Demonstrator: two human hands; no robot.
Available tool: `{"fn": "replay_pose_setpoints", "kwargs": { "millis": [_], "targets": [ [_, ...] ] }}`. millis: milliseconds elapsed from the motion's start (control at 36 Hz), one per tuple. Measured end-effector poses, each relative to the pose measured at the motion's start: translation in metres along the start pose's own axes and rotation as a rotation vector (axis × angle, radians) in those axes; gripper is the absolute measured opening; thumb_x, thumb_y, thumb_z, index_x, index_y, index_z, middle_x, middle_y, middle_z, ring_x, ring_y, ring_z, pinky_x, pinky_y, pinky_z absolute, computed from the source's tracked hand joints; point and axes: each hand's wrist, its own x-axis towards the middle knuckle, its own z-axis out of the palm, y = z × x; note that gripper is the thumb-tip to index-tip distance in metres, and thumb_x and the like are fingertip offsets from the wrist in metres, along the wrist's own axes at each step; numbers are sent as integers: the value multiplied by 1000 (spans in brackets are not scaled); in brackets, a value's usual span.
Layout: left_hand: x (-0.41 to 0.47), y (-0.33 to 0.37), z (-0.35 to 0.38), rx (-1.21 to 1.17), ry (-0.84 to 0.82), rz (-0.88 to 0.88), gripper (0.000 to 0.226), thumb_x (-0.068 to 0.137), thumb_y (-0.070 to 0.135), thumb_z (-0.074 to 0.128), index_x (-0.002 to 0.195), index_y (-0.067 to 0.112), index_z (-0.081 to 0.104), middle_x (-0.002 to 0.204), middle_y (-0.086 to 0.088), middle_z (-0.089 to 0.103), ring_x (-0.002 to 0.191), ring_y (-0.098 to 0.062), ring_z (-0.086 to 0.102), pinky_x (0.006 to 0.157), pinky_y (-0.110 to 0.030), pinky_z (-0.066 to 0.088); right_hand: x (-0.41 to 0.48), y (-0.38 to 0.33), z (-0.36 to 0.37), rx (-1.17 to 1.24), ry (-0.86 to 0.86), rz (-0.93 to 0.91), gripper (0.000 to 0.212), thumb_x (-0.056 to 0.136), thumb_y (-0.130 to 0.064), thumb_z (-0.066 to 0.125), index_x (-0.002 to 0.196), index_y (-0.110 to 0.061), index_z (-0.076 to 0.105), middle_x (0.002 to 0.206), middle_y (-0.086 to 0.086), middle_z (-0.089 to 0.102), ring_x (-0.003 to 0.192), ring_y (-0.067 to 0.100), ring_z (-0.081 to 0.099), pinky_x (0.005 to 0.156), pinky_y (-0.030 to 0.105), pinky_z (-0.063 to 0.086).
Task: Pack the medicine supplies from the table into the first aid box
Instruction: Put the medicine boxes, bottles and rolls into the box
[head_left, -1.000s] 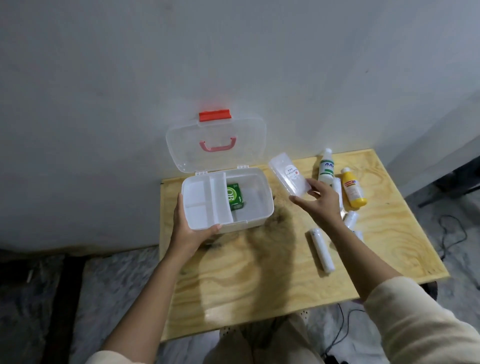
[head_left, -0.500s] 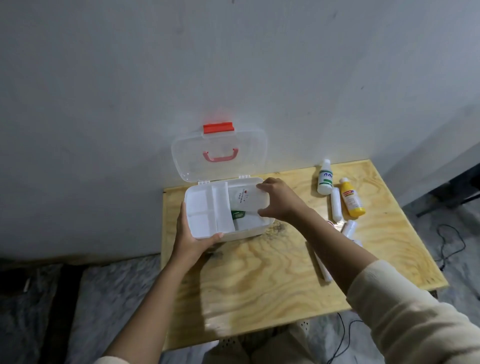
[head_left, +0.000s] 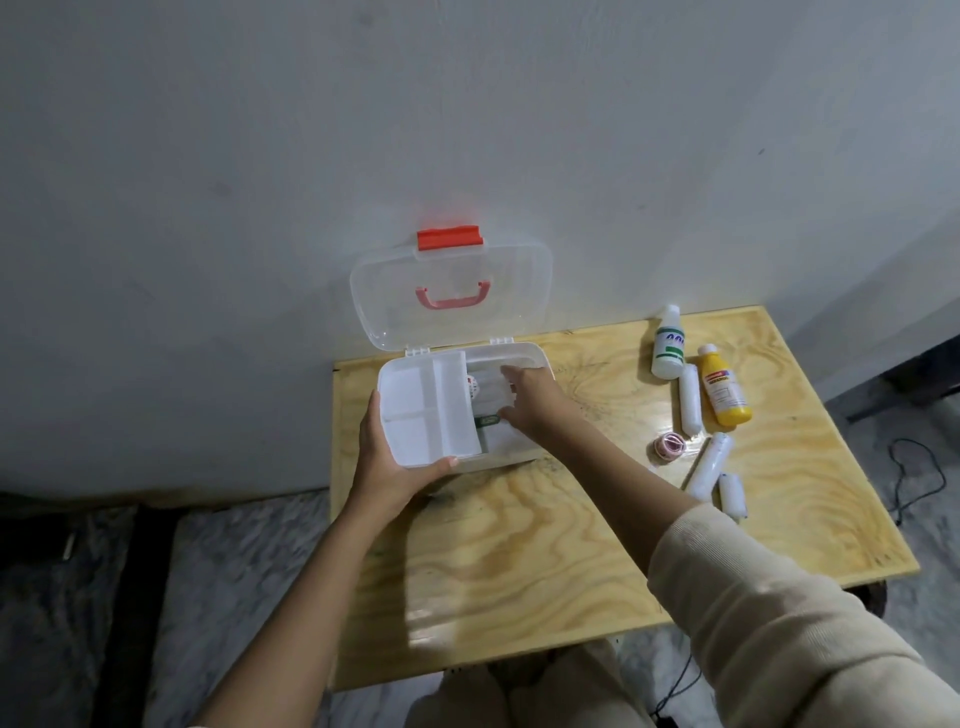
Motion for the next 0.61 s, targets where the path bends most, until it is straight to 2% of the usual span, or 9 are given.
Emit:
{"fn": "replay_pose_setpoints", "kwargs": {
  "millis": [83, 167, 278, 389, 444, 611],
  "targets": [
    [3, 0, -3, 66, -21, -8, 124, 42, 47, 91, 145, 36, 23, 142, 4, 38, 131, -18, 41, 105, -47, 44, 1, -1, 4, 32, -6, 29, 53, 79, -8, 66, 128, -5, 47, 123, 19, 56, 111, 32, 55, 92, 44, 51],
    [7, 4, -6, 132, -45, 0, 123, 42, 45, 92, 143, 38, 22, 142, 5, 33, 131, -18, 38, 105, -46, 44, 1, -3, 7, 92, 4, 50, 66, 80, -9, 68, 138, -8, 37, 128, 19, 54, 117, 31, 52, 98, 44, 48],
    [14, 11, -9, 187, -79, 20, 127, 39, 46, 92, 142, 36, 18, 141, 7, 27, 132, -17, 32, 105, -45, 41, 1, -4, 11, 147, 9, 73, 70, 81, -10, 67, 141, -9, 31, 120, 17, 59, 110, 30, 57, 93, 42, 50],
    [17, 14, -10, 211, -85, 5, 128, 38, 43, 93, 142, 35, 19, 140, 8, 27, 131, -16, 32, 105, -46, 41, 2, -5, 11, 214, 19, 73, 53, 78, -8, 69, 127, -3, 49, 111, 20, 65, 102, 32, 61, 90, 45, 51],
    [17, 14, -10, 219, -82, 1, 129, 36, 46, 92, 142, 35, 19, 140, 7, 28, 132, -18, 33, 105, -48, 43, 3, -5, 11, 240, 19, 71, 46, 77, -6, 70, 121, -5, 56, 104, 19, 68, 98, 32, 62, 88, 47, 52],
    [17, 16, -10, 206, -91, -6, 129, 35, 47, 92, 142, 34, 19, 141, 5, 28, 132, -18, 32, 105, -45, 42, 8, -4, 20, 215, 50, 10, 33, 79, -9, 65, 111, -13, 63, 84, 17, 70, 78, 30, 63, 72, 41, 55]
  ]
}}
